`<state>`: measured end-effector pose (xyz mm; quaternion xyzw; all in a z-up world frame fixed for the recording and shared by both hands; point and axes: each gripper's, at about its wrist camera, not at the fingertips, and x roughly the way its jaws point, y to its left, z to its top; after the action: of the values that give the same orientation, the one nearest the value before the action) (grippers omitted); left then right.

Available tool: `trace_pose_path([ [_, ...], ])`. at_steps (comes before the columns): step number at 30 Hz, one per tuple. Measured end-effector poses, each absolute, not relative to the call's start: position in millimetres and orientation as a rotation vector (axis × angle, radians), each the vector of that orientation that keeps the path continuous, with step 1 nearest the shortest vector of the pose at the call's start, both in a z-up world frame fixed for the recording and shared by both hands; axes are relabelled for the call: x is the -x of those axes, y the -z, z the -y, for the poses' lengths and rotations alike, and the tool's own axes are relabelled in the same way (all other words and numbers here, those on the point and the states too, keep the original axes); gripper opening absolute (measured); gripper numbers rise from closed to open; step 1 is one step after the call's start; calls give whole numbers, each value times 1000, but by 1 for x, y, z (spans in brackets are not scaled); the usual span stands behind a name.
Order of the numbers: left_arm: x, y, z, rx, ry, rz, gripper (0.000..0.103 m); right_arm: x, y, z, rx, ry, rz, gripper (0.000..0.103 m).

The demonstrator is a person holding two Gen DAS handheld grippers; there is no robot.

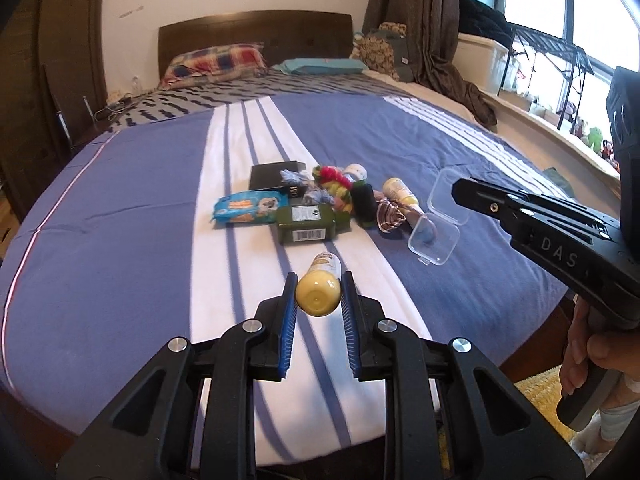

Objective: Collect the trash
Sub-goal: 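Lift both held items and carry them down over the black bin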

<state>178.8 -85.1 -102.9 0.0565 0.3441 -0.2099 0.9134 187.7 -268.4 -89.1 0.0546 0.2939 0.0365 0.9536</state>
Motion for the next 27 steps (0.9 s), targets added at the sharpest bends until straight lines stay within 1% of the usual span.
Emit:
trace_pose_path([
  [7,-129,92,61,-96,397,-686,20,-134,76,256,-95,-102,-556,9],
  [15,-67,88,52,-93,410,-658,20,-71,91,246,-110,-120,-559,9],
  [20,-46,114,55,-85,440,-704,20,-44,118,238,-118,-118,-613,9],
  [27,-40,182,57,-92,455,-856,20,-32,168,232,-105,-97,-722,9],
])
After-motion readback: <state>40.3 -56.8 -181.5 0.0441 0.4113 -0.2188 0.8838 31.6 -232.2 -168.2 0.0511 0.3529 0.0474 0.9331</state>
